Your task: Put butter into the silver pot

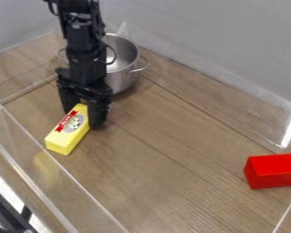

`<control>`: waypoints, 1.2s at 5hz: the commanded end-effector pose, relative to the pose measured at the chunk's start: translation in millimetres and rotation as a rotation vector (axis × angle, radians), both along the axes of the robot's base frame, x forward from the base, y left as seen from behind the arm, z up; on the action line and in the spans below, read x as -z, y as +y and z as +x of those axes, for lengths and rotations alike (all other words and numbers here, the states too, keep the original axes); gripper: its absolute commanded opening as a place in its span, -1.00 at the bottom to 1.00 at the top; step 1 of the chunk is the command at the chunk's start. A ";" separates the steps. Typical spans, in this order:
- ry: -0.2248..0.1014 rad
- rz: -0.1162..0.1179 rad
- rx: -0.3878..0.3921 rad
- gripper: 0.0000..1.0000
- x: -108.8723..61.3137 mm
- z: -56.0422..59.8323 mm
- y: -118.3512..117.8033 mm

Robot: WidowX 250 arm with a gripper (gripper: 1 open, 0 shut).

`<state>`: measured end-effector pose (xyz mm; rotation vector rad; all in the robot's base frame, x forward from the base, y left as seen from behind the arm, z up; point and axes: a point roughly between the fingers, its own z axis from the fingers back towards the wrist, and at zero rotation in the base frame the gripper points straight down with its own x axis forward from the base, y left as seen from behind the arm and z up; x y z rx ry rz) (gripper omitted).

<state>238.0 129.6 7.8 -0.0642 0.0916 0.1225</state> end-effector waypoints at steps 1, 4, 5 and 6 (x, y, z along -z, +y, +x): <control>0.028 -0.008 -0.078 -1.00 13.4 -8.1 1.2; 0.046 0.001 0.042 -1.00 1.4 -14.0 -16.5; 0.050 0.006 0.098 -1.00 5.7 -16.1 -25.2; 0.054 0.010 0.190 -1.00 -1.5 -24.7 -14.2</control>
